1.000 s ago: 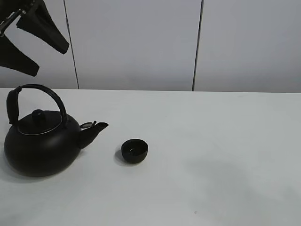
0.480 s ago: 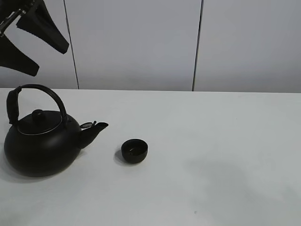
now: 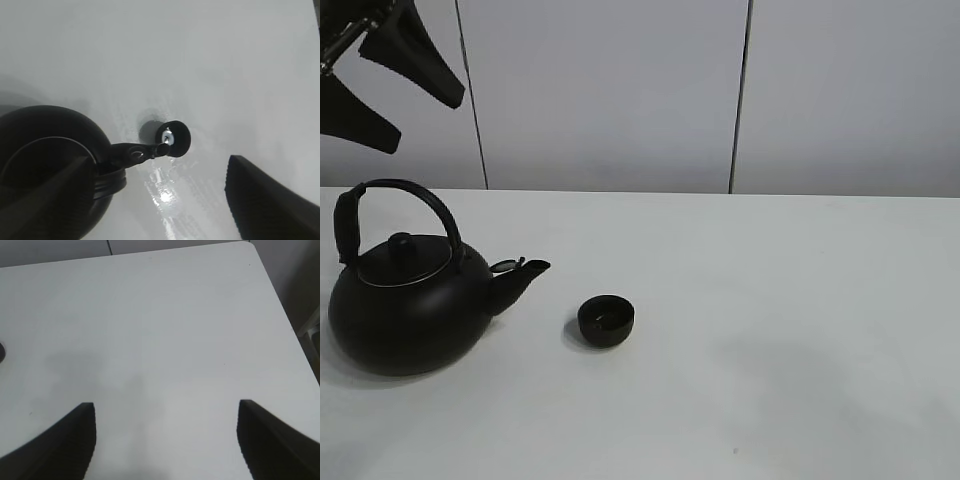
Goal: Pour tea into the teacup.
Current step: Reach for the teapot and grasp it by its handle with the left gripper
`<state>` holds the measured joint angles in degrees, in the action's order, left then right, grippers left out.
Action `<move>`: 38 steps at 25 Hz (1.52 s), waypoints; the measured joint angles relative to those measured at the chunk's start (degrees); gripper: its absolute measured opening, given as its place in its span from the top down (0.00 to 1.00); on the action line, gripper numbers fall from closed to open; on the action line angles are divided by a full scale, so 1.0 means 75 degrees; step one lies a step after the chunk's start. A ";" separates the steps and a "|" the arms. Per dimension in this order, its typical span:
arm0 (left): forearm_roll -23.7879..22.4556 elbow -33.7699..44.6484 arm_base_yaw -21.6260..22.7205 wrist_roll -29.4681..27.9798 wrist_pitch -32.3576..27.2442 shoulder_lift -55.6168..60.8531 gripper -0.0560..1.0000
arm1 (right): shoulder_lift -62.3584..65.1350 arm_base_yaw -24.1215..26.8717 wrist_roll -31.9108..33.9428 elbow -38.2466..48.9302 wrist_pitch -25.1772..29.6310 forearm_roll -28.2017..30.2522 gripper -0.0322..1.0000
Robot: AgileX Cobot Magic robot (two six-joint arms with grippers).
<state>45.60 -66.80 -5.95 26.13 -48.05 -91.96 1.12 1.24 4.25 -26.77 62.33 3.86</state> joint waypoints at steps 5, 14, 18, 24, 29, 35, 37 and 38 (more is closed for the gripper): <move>-0.0852 -0.0095 0.0000 0.0275 0.0056 0.0031 0.44 | 0.0000 0.0000 0.0000 0.0000 0.0000 0.0000 0.45; -0.3838 -0.0227 -0.0565 -0.1504 0.1975 0.2032 0.44 | 0.0000 0.0000 0.0000 0.0000 0.0000 0.0000 0.45; -0.6282 0.0315 -0.1008 -0.3833 0.2428 0.3164 0.44 | 0.0000 0.0000 0.0000 0.0000 0.0000 0.0000 0.45; -0.8174 0.2284 -0.1208 -0.5412 0.3771 0.4521 0.44 | 0.0000 0.0000 0.0000 0.0000 0.0000 0.0000 0.45; -0.8339 0.4603 -0.1208 -0.5860 0.6254 0.5258 0.44 | 0.0000 0.0000 0.0000 0.0000 -0.0023 0.0000 0.45; -0.8409 0.6367 -0.0996 -0.5925 0.8642 0.4911 0.44 | 0.0000 0.0000 0.0000 0.0000 -0.0024 0.0000 0.45; -0.8442 0.6616 -0.0801 -0.5698 0.9244 0.4491 0.44 | 0.0000 0.0000 0.0000 0.0000 -0.0024 0.0000 0.45; -0.8503 0.6704 -0.0676 -0.5531 0.9554 0.4290 0.44 | 0.0000 0.0000 0.0000 0.0000 -0.0024 0.0000 0.45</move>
<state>-18.16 -16.53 -11.02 -15.35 23.60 -59.79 1.12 1.24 4.25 -26.77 62.15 3.86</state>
